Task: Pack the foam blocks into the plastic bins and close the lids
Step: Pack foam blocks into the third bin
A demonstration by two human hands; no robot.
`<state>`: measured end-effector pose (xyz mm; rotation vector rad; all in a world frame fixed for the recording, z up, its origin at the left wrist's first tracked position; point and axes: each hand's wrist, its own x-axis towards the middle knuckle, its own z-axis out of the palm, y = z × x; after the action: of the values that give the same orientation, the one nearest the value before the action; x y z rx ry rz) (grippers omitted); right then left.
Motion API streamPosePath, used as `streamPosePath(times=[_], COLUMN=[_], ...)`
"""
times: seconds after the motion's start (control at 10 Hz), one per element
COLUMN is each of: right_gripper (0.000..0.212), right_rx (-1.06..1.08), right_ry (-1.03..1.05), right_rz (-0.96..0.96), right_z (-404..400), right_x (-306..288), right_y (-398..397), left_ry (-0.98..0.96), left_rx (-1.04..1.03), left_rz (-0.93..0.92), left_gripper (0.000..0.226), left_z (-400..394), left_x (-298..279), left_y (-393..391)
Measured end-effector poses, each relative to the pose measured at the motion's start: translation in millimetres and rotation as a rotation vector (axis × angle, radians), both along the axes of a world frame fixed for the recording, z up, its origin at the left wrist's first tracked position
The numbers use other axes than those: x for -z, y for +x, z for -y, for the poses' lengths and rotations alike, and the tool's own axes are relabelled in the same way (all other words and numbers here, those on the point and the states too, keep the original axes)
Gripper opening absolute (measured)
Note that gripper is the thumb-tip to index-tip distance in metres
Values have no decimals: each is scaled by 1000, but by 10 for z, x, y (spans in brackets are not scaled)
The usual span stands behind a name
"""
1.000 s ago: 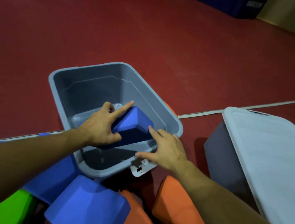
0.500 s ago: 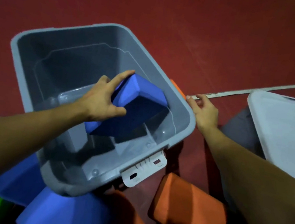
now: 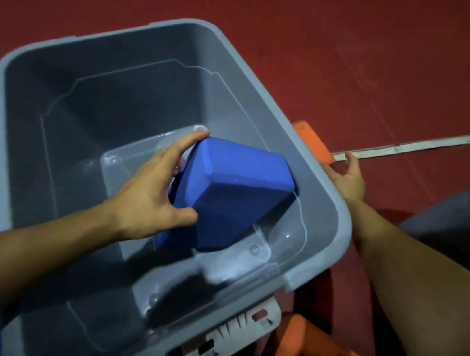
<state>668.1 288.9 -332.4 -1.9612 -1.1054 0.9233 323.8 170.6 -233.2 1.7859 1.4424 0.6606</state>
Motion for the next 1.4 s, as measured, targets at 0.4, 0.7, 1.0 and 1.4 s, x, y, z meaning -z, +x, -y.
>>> streamPosePath(times=[0.4, 0.7, 1.0, 1.4], right_gripper=[65, 69, 54, 62], right_rx=[-71, 75, 134, 263], right_ry=[-84, -141, 29, 187], right_rz=[-141, -346, -373, -94], right_z=[-149, -266, -174, 45], right_x=[200, 410, 150, -347], right_y=[-90, 89, 54, 25], left_ry=[-15, 5, 75, 35], left_rx=[29, 47, 92, -125], left_rz=[-3, -125, -125, -347], left_gripper=[109, 103, 94, 82], left_z=[66, 155, 123, 143], left_x=[105, 134, 144, 2], left_y=[22, 47, 93, 150])
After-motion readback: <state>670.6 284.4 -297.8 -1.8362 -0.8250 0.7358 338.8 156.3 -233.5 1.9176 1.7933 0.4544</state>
